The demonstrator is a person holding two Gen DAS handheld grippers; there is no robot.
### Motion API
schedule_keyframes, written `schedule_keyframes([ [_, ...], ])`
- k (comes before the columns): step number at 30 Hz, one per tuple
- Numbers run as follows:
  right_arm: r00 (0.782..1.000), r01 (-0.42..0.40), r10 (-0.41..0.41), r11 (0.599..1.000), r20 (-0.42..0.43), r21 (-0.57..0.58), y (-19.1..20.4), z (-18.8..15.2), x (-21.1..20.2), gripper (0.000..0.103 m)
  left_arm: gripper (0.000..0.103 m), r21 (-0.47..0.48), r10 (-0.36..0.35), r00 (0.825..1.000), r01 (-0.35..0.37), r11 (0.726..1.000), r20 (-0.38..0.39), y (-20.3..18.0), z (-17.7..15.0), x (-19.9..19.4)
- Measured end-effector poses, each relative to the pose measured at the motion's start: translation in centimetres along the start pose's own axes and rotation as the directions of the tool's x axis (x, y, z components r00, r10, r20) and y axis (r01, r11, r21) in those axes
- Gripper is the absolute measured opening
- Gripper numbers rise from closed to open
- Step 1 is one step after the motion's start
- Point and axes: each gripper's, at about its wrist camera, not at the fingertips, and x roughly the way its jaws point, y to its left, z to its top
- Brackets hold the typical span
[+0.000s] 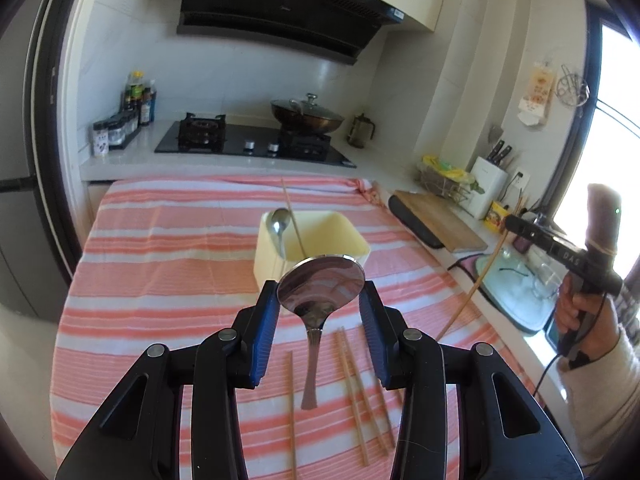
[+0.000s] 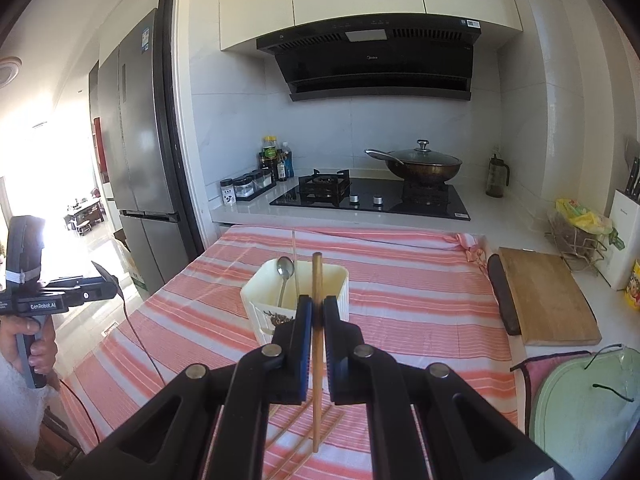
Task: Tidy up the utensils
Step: 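Carry the spoon and chopstick up over the cream caddy with both tools, then lower the spoon and chopstick into the caddy and open both tools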
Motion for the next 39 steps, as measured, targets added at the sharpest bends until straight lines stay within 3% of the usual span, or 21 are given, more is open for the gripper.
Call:
schedule_keyframes([
  [9,0.993,0.027,-0.021,0.998,0.119,-0.049,0.1,6.6,3.0,0.006,0.041,0.026,-0.019,0.989,0.015,1.0,0.148,-1.4,9.5,2.0],
  [13,0.982,0.022,-0.013,0.999,0.189,-0.045,0.4,9.0,5.1,0.006,0.041,0.016,0.025,0.972,-0.029,0.999,0.233,-1.4,12.4,4.8],
  [16,0.974,0.013,-0.005,0.999,0.227,-0.036,0.5,9.6,7.1,0.006,0.041,-0.006,0.069,0.966,-0.07,0.998,0.25,-0.9,13.2,7.7],
  [20,0.979,-0.012,0.017,1.0,0.204,-0.022,0.3,9.1,11.0,0.006,0.041,-0.041,0.097,0.982,-0.091,0.995,0.164,0.2,12.9,12.7],
  [23,0.99,-0.025,0.027,0.999,0.141,-0.02,-0.1,8.1,14.4,0.006,0.041,-0.055,0.101,0.992,-0.097,0.994,0.07,1.4,11.9,16.3],
  [26,0.998,-0.062,0.062,0.998,-0.004,-0.006,-0.6,7.0,18.4,0.006,0.041,-0.074,0.102,0.994,-0.105,0.992,-0.041,2.6,10.8,19.6],
  [28,0.99,-0.085,0.086,0.996,-0.116,0.012,-0.9,6.2,21.3,0.006,0.041,-0.078,0.111,0.989,-0.119,0.99,-0.098,3.0,10.0,21.5],
  [31,0.974,-0.082,0.09,0.995,-0.21,0.049,-1.7,5.3,24.5,0.006,0.041,-0.089,0.117,0.98,-0.133,0.987,-0.162,3.6,8.9,23.8],
  [35,0.967,-0.068,0.092,0.992,-0.238,0.106,-2.8,4.8,26.6,0.007,0.041,-0.098,0.115,0.971,-0.137,0.986,-0.208,4.0,7.4,25.6],
  [39,0.975,-0.031,0.054,0.993,-0.217,0.11,-3.2,4.8,27.6,0.01,0.042,-0.096,0.122,0.968,-0.145,0.985,-0.218,4.2,6.4,27.0],
])
